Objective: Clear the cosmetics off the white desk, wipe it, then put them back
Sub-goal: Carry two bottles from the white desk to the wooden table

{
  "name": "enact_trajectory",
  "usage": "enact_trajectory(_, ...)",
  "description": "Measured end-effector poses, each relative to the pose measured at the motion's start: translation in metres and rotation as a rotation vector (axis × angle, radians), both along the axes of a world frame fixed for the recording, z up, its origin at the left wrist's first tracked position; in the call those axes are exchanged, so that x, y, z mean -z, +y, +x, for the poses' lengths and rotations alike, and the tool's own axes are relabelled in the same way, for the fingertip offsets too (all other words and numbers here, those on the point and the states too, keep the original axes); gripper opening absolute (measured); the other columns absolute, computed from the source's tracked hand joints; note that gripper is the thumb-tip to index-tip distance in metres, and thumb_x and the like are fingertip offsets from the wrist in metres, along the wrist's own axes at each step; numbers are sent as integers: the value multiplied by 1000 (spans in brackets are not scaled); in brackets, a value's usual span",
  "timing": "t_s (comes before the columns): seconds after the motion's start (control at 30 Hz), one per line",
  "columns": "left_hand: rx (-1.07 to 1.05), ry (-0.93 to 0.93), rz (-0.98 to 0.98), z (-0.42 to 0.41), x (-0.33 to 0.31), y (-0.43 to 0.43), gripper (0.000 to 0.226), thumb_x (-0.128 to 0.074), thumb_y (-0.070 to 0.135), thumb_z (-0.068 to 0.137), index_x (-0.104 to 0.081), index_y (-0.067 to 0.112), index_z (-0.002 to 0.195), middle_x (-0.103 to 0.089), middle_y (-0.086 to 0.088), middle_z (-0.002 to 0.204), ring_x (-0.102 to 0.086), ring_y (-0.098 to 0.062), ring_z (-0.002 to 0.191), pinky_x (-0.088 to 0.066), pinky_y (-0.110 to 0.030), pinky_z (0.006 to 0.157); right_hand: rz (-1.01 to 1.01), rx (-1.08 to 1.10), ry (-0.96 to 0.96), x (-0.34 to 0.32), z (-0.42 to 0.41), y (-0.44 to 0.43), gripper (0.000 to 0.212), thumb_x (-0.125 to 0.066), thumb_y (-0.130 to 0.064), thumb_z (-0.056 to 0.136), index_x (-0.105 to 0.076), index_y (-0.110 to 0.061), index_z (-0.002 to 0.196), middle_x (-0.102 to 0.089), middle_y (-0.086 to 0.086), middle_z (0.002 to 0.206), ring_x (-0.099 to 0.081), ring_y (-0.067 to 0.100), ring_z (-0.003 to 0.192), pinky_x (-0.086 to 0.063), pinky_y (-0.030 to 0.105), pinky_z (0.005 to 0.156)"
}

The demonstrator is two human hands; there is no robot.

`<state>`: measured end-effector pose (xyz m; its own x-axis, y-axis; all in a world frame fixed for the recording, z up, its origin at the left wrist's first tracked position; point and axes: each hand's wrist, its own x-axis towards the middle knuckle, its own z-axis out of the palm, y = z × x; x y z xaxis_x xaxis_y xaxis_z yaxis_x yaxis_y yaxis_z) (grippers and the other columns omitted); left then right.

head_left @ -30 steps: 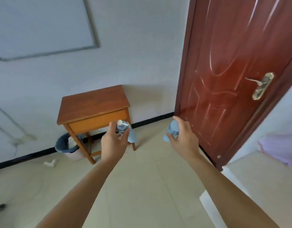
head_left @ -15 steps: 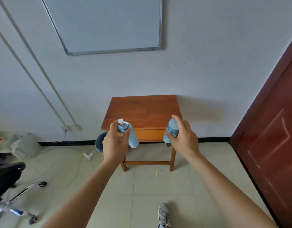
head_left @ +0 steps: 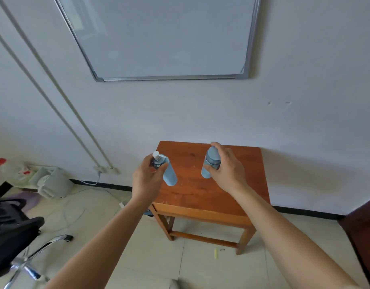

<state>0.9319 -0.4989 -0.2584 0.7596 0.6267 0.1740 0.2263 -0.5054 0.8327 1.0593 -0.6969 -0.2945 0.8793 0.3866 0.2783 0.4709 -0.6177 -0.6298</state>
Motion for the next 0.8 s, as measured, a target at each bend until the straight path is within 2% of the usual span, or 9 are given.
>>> enact_trajectory(0.13, 54, 10, -49, 67, 19, 30, 27, -66, 23, 91, -60, 19, 117, -63, 13, 97, -59, 2, 91, -44, -17, 70, -39, -20, 42, 12, 49, 30, 67, -73, -37, 86, -36, -33, 143, -52, -4, 132, -59, 16, 110, -49, 28, 81)
enact_trajectory(0.2, 72, 37, -51, 103, 30, 48, 27, -67, 24, 91, -59, 20, 117, -63, 11, 95, -58, 1, 87, -43, -17, 67, -57, -14, 58, 19, 75, 44, 67, -72, -37, 86, -36, -33, 142, -52, -4, 131, -59, 16, 110, -50, 29, 83)
enact_trajectory(0.3, 107, 82, -57, 160, 47, 80, 28, -67, 26, 90, -59, 22, 116, -63, 9, 92, -60, -4, 83, -43, -18, 62, -107, 21, 74, 30, 120, 66, 65, -72, -37, 86, -36, -34, 141, -53, -4, 127, -60, 17, 105, -47, 25, 77)
enact_trajectory(0.4, 161, 146, -110, 215, 67, 112, 37, -67, 28, 90, -56, 20, 124, -64, 4, 103, -61, -10, 87, -42, -16, 62, -124, 86, 124, 42, 163, 90, 64, -73, -34, 86, -38, -33, 140, -53, -3, 126, -60, 17, 102, -45, 23, 75)
enact_trajectory(0.5, 200, 215, -148, 260, 90, 141, 39, -69, 26, 89, -56, 18, 125, -66, 0, 110, -63, -17, 95, -48, -22, 69, -156, 131, 173, 58, 199, 118, 63, -73, -33, 86, -38, -33, 138, -53, -2, 125, -60, 18, 101, -46, 25, 74)
enact_trajectory(0.6, 257, 278, -164, 294, 113, 165, 40, -70, 22, 89, -57, 16, 126, -65, 3, 109, -64, -17, 98, -53, -27, 80, -185, 169, 234, 76, 225, 144, 62, -73, -34, 86, -37, -34, 137, -52, -2, 125, -60, 20, 101, -49, 28, 76)
enact_trajectory(0.7, 323, 313, -163, 320, 132, 180, 36, -70, 19, 88, -58, 16, 122, -60, 11, 97, -64, -15, 95, -49, -18, 75, -197, 199, 262, 92, 241, 168, 63, -74, -30, 85, -36, -33, 136, -52, -1, 128, -61, 21, 103, -52, 31, 78)
enact_trajectory(0.8, 371, 322, -181, 339, 148, 191, 34, -71, 18, 86, -59, 18, 118, -65, 5, 103, -65, -15, 94, -55, -27, 80, -179, 225, 284, 103, 252, 188, 70, -76, -28, 84, -34, -27, 140, -53, 0, 132, -62, 22, 106, -55, 36, 83)
